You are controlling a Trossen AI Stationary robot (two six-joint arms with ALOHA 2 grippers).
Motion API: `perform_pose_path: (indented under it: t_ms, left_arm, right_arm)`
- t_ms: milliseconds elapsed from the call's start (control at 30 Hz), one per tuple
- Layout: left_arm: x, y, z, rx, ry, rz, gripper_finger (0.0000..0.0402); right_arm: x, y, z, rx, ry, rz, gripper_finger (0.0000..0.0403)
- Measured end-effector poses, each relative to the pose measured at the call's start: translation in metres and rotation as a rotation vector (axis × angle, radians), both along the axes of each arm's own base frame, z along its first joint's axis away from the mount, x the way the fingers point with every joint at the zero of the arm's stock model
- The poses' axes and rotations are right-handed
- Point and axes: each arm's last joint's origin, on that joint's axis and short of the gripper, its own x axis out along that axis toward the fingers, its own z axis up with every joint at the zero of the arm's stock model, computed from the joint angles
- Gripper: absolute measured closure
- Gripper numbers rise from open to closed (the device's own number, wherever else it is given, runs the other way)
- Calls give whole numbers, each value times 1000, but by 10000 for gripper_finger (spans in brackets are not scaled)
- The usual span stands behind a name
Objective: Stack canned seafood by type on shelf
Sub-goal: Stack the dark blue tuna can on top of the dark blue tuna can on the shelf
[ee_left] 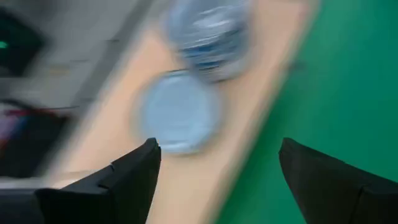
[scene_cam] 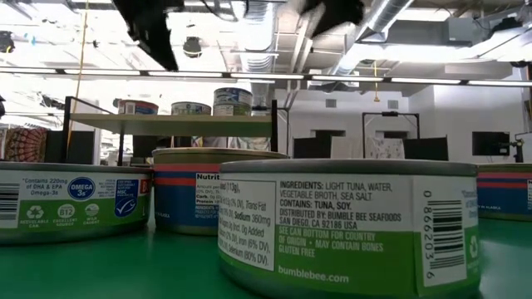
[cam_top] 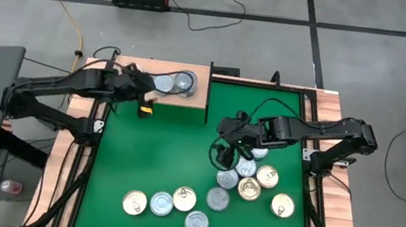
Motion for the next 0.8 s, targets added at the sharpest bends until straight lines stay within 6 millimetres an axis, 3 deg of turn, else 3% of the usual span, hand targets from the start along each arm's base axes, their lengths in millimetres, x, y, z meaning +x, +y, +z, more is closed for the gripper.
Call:
perform_pose_path:
  t_ms: [167,367,600,800]
  left_arm:
    - [4,-28,3,-248,-145,-73,106]
    - [23,-79,0,-362,-237,-173,112]
    - [49,-135,-16,-285,-307,-174,112]
    - [74,-172,-15,-234,-474,-383,116]
  right_arm:
    - [-12,-16,-27,97,219,83,101]
    - [-26,-12,-71,199,416,226,101]
    - [-19,-1,-100,276,308,306,101]
    - [-17,-6,-127,235,226,352,113]
